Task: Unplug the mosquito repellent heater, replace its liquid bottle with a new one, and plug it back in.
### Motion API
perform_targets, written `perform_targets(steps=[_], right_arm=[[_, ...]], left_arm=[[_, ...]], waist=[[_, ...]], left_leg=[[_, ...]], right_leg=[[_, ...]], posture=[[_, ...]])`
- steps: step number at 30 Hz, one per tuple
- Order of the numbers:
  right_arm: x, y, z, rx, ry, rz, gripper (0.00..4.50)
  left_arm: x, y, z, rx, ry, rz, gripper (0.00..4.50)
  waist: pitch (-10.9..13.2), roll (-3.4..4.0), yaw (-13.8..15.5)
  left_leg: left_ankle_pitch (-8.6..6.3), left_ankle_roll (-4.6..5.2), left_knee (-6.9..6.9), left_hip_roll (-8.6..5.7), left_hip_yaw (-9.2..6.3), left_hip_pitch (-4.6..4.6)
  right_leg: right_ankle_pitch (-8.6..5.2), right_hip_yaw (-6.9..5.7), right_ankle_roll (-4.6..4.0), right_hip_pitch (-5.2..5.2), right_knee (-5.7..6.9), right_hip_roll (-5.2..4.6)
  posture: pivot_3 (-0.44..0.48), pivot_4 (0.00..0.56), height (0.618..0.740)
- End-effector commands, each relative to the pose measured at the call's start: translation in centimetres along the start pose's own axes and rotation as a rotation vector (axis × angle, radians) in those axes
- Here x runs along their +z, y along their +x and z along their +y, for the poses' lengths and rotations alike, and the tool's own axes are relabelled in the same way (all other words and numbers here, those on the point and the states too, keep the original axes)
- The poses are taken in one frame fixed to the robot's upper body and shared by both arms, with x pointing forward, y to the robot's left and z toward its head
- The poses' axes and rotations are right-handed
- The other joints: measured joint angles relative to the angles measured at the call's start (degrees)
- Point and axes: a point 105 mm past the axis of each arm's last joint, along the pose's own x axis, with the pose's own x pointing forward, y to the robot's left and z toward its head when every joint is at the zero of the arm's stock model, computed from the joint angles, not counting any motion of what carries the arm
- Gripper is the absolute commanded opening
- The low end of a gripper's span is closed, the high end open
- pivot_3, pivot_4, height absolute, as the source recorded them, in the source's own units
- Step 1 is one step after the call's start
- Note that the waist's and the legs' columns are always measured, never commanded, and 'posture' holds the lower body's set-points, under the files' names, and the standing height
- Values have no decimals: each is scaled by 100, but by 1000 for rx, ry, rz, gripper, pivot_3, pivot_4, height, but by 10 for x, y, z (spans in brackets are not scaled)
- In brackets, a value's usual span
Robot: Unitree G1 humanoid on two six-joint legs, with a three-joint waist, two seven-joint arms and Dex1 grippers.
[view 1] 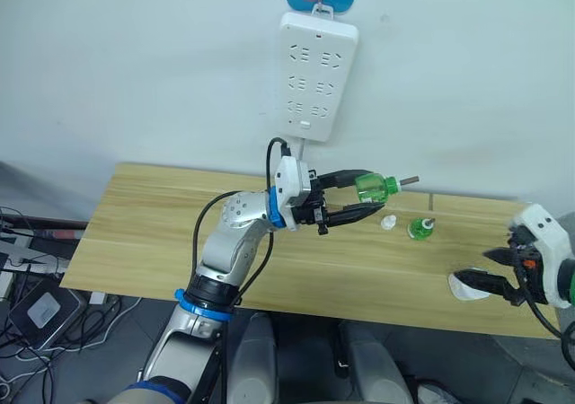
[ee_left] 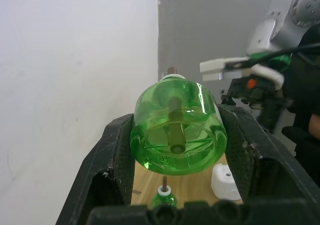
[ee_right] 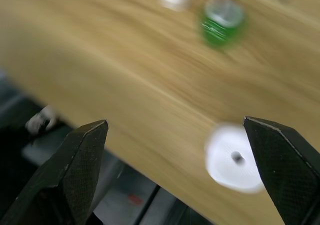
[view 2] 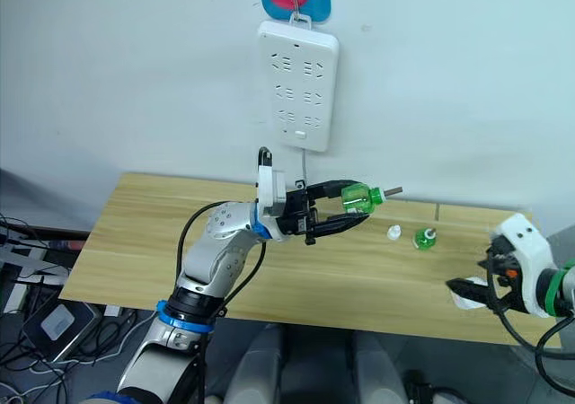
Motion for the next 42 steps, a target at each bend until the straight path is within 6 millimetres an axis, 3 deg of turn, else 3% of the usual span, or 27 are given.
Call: perform_targets(steps=[1, 7, 12, 13, 18, 26, 34, 42], right_arm=[[-17, 0, -3, -82, 238, 13, 4484], [-42, -8, -38, -409, 491, 11, 4484], [-45, -13, -47, -468, 605, -38, 4484], [-43, -15, -52, -491, 611, -52, 4319], [-50, -16, -69, -519, 579, -8, 2874], [-59, 13, -80, -433, 477, 79, 31], [-62, 36, -94, -380, 413, 122, 31], [-46, 54, -92, -314, 395, 95, 31]], left_arm=[[10, 0, -5, -6, 37, -35, 2281], [8, -5, -11, 4, 27, -25, 2281], [6, -8, -10, 17, 24, -15, 2281], [6, -9, -10, 18, 24, -14, 2281], [5, -8, -12, 9, 20, -13, 2281], [5, -8, -14, -4, 28, -4, 2281], [6, -12, -15, -1, 24, 16, 2281], [7, -14, -14, 6, 25, 29, 2281]], waist=[[0, 1, 4], [0, 1, 3], [-1, 2, -7], [-1, 3, -11], [-2, 4, -8], [-2, 6, -7], [-1, 8, 11], [2, 10, 28]], left_leg=[[0, 1, 0, -1, 1, -2], [-2, 3, 3, -5, 3, -6], [-1, 4, 4, -3, 3, -5], [-1, 4, 5, -3, 5, -4], [-1, 4, 1, -3, 6, -4], [-1, 4, 0, 0, 6, -4], [-1, 4, 2, -1, 7, -3], [-1, 4, 1, 0, 8, -1]], right_leg=[[0, 0, 0, -1, 0, 0], [0, 1, 0, -3, -1, -6], [0, 2, 1, -3, -1, -5], [0, 4, 1, -4, -1, -5], [0, 3, 1, -5, -2, -5], [0, 2, 1, -7, -2, -1], [1, 3, 1, -7, -1, -1], [1, 4, 1, -6, 1, -1]], posture=[[166, 327, 740], [182, 331, 740], [187, 329, 740], [186, 329, 740], [180, 322, 740], [199, 330, 740], [224, 350, 740], [229, 360, 740]])
